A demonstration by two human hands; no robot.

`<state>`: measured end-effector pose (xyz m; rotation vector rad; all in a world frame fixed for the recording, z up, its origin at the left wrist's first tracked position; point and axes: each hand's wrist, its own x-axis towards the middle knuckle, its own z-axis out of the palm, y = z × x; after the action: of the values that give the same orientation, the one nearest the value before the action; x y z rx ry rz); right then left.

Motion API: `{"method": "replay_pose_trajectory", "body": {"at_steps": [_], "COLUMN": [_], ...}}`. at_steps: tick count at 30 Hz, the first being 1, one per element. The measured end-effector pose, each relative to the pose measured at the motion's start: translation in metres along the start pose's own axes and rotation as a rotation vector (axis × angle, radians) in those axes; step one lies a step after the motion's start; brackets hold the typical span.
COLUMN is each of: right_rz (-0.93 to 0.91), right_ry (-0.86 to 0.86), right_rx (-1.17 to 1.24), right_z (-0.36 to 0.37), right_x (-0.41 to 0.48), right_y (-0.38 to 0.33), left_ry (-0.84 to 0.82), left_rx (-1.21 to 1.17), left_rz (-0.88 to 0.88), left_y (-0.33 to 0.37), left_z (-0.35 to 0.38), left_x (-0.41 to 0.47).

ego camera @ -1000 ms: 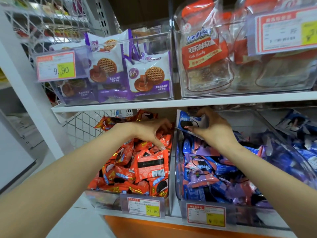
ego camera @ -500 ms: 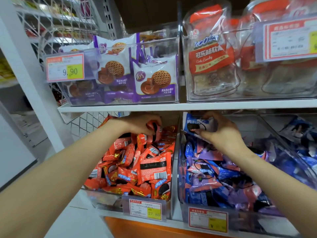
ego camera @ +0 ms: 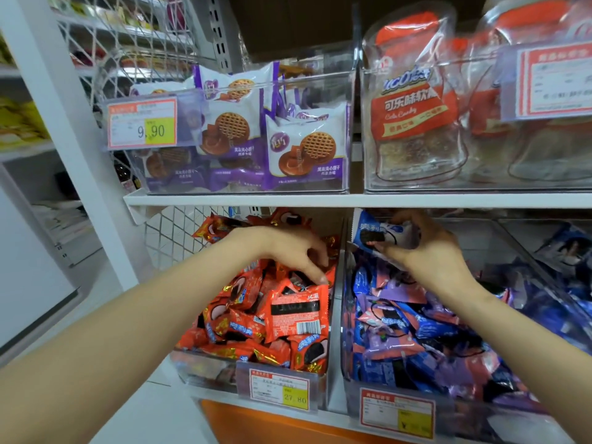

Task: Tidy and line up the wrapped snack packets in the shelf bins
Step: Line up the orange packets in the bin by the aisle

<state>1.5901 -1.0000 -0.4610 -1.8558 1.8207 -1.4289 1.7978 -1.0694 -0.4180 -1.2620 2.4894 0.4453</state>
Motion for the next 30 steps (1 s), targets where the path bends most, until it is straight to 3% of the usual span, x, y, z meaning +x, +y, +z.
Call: {"method": "replay_pose_trajectory", "body": {"at_steps": [2,5,21,23,27,30], "right_rz": [0.004,0.016,0.038,0.026,0.029,0.022], "right_ry": [-0.004,-0.008,-0.015,-0.018,-0.018,-0.021], "right_rx": [-0.004,0.011,0.033,0.023,0.023,0.039], "right_z": [0.000,0.000,-0.005,-0.006,-0.007,-0.007], "right_x": [-0.001,-0.002,-0.005,-0.006,-0.005,-0.005], "right_y": [-0.003,-0.006,-0.009,-0.009,-0.006,-0.006], "left_ry": [0.019,0.196,0.817,0.757,0.397,0.149], "left_rx": [0.139,0.286,0.433,0.346,-0.102,-0.170], "left_rz": [-0.048,-0.058,-0.271,-0.216,-0.009,0.072], "left_y": [0.007,0.004,-0.019,-0.021,-0.022,-0.006], "left_z": [0.007,0.020,0.010,0.011,0.009,0.007], "left_x": [0.005,0.013,0.010,0.010,-0.009,-0.034]}}
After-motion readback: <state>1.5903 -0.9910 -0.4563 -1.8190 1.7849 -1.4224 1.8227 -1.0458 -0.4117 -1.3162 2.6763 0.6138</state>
